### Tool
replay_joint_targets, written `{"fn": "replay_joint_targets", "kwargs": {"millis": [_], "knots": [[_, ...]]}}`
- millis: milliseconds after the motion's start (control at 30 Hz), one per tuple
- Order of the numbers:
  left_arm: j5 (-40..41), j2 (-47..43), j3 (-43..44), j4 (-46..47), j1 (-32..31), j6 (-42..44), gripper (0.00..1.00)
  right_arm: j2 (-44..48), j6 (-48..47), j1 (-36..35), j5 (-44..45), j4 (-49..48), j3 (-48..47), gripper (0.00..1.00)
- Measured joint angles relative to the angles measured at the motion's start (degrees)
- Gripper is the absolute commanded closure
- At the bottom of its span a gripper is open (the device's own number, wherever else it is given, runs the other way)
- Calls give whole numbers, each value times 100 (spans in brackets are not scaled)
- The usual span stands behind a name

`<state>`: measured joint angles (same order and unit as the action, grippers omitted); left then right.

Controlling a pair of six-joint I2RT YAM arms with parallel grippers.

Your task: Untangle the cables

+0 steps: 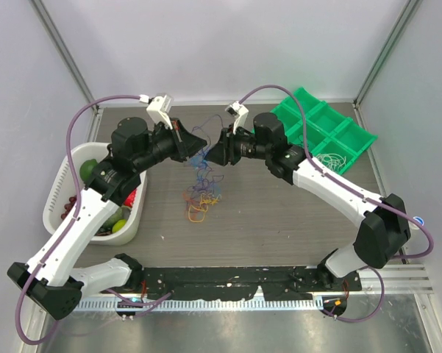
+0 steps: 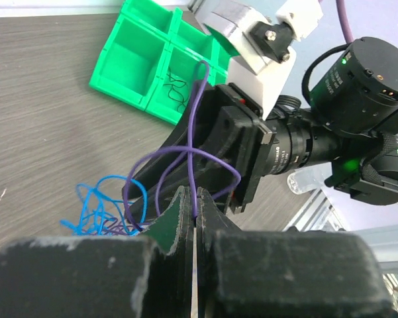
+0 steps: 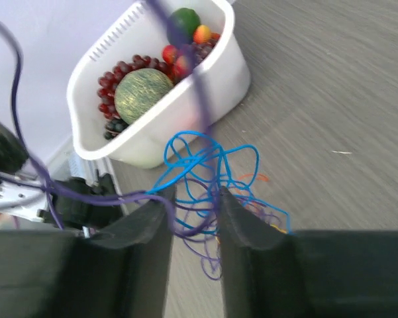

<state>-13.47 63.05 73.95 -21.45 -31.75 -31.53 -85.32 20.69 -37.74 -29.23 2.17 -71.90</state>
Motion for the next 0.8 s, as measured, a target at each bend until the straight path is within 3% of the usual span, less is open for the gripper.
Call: {"fn": "replay_joint_targets", "kwargs": {"millis": [100,367,733,800], "knots": [[-122,0,4,7,0,-7,100,-90,39,-120,-7,-234,2,99],[-380,2,404,4,0,-7,100,-339,109,-238,584,-435,168,99],[-341,146,2861,299,0,116,100,-568,120,-232,1268,-249,1932,99],[-334,170,2983,319,0,157,100,-584,83,-186,1366,48,2116,91]]}}
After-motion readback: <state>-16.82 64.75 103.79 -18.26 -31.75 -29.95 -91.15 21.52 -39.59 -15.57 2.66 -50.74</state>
